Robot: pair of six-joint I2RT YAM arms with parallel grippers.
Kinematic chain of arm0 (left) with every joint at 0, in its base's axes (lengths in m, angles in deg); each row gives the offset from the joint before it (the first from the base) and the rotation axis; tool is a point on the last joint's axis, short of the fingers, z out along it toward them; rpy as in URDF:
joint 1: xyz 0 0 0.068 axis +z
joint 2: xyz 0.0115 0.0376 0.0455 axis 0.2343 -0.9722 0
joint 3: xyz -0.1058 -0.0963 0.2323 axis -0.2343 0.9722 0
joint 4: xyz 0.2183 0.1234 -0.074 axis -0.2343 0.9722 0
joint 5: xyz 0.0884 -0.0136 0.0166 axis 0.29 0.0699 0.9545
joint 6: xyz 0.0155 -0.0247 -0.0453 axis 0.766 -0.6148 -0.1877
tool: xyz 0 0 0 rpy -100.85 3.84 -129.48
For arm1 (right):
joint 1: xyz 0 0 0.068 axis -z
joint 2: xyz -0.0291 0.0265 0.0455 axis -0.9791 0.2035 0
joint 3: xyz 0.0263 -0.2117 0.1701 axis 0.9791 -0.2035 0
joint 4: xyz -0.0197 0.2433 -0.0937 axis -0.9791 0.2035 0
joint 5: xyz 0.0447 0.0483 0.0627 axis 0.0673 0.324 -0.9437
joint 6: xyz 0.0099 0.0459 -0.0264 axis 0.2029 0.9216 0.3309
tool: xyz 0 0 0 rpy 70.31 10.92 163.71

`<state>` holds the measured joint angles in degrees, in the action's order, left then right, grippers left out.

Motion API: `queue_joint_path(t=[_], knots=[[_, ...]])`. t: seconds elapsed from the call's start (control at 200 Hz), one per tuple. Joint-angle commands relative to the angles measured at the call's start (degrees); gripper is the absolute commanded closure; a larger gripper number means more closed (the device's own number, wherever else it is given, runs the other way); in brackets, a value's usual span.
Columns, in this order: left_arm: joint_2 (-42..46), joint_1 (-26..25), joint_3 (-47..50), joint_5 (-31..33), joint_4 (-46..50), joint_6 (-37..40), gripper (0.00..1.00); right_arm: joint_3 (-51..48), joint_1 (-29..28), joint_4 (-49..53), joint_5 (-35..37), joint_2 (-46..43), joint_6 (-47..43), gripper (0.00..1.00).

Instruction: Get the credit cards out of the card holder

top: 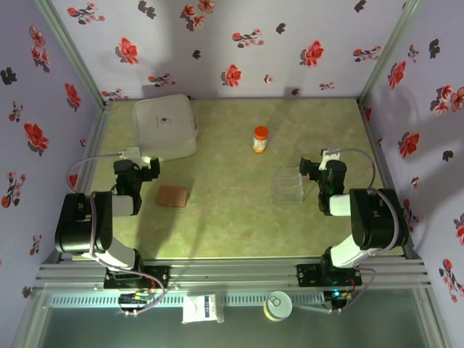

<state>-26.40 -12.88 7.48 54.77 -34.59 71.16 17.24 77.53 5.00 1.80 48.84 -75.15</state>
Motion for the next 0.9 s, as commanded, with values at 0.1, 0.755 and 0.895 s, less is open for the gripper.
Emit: queue_joint_path(t=[0.1,0.755,0.895], knots=[[-0.3,0.4,0.5,-0.6,-2.0,0.4,0.0,-0.2,0.4,-2.5,-0.9,0.3,-0.3,0.01],[-0.3,0.4,0.4,-0.7,-2.0,0.3,0.0,1.1,0.4,0.4,4.6,0.4,1.8,0.01],[-0.3,0.4,0.4,-0.6,-1.9,0.4,0.0,1.2,0.4,0.3,4.6,0.4,1.7,0.01]])
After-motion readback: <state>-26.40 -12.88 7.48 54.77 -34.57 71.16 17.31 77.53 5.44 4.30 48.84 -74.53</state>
